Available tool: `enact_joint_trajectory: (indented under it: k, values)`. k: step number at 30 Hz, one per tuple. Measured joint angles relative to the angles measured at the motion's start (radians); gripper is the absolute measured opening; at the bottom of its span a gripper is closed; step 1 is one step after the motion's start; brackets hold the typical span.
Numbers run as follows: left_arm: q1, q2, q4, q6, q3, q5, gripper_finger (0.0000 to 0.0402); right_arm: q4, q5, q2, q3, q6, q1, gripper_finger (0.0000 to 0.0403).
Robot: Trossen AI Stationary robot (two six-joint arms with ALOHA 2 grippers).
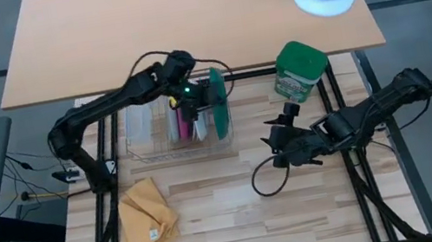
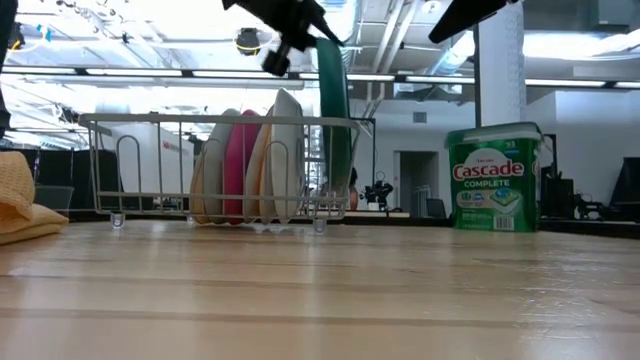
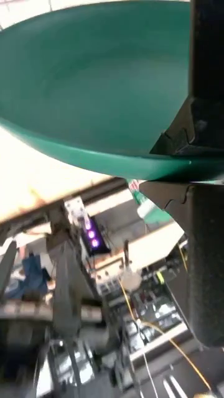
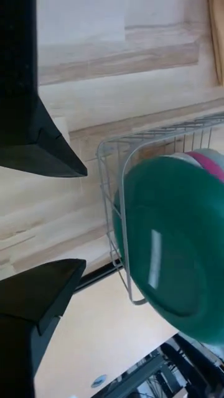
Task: Sort dishes
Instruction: Put the green plate into the dish rack, then return to Home Position
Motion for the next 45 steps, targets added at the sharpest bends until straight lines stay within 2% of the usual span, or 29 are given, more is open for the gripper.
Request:
enact_joint_trajectory:
  k: [6, 10, 17, 20, 27, 31, 40, 45]
  values:
    - [-0.002, 0.080, 0.029, -0.022, 0.000, -0.107, 0.0007, 0.001, 0.000, 0.000, 0.001, 0.004, 0.008, 0.0226]
    - [-0.004, 0.115, 0.053, -0.162, 0.000, -0.198, 0.0011, -0.001, 0.000, 0.000, 0.002, 0.003, 0.015, 0.0225]
    - [-0.004, 0.126, 0.058, -0.268, 0.002, -0.201, 0.0017, -0.001, 0.000, 0.000, 0.002, 0.003, 0.014, 0.0226]
    - [-0.004, 0.122, 0.066, -0.319, 0.002, -0.197, 0.0042, -0.001, 0.000, 0.000, 0.002, 0.001, 0.014, 0.0225]
    - [-0.012, 0.085, 0.088, -0.428, 0.002, -0.190, 0.0139, -0.001, 0.000, 0.000, 0.002, 0.001, 0.014, 0.0225]
    - [-0.018, 0.055, 0.081, -0.456, 0.001, -0.200, 0.0173, -0.002, 0.000, 0.000, 0.002, 0.002, 0.014, 0.0226]
    - [-0.053, -0.026, 0.077, -0.564, 0.001, -0.299, 0.0185, -0.003, 0.001, 0.001, 0.002, 0.002, 0.014, 0.0226]
    - [-0.093, -0.072, 0.070, -0.711, 0.001, -0.343, 0.0185, -0.008, 0.001, 0.001, 0.002, 0.002, 0.014, 0.0225]
